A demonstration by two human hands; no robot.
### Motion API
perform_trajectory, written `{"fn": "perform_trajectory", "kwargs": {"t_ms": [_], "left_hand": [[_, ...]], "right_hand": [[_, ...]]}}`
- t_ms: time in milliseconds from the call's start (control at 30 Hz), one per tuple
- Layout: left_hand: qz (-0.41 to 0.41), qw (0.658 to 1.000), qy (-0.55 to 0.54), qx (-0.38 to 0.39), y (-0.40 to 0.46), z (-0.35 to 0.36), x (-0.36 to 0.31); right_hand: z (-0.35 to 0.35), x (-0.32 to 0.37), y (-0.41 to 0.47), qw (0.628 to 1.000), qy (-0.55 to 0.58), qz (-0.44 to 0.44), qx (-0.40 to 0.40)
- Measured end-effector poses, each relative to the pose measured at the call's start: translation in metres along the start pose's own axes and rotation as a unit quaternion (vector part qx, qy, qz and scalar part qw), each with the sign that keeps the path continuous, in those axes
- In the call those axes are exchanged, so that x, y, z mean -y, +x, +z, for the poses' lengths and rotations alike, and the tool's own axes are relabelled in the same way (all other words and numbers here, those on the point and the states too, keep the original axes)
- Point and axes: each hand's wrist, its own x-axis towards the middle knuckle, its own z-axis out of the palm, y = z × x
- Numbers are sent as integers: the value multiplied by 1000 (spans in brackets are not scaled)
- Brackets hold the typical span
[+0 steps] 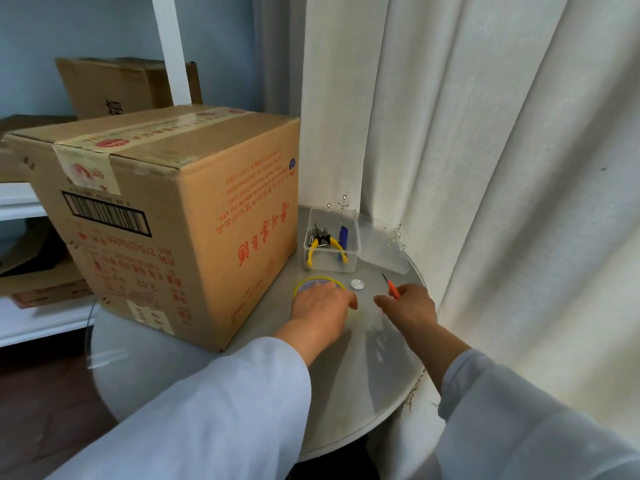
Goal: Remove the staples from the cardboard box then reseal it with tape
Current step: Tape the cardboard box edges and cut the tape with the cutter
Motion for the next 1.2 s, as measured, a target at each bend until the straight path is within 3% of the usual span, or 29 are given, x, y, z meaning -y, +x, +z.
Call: {"fn": "perform_trajectory", "kwargs": {"t_ms": [200,300,633,800,1033,1200], "left_hand": [[49,997,56,-37,-10,-4,-3],[79,993,56,-74,-9,-5,-1],[91,995,43,-8,0,-9,2],[92,994,56,10,1,-12,0],[78,996,32,9,0,-14,-3],[-3,1000,17,-9,2,-18,-12]], "right_hand": [[8,1,-3,994,-62,-18,86],[15,2,-5,987,-128,-44,90],[-2,7,-4,973,-198,-46,112],[0,11,-5,976,-136,-78,150],[9,8,-5,969,-212,-119,36],[10,8,-11,962,-229,-146,16]]}}
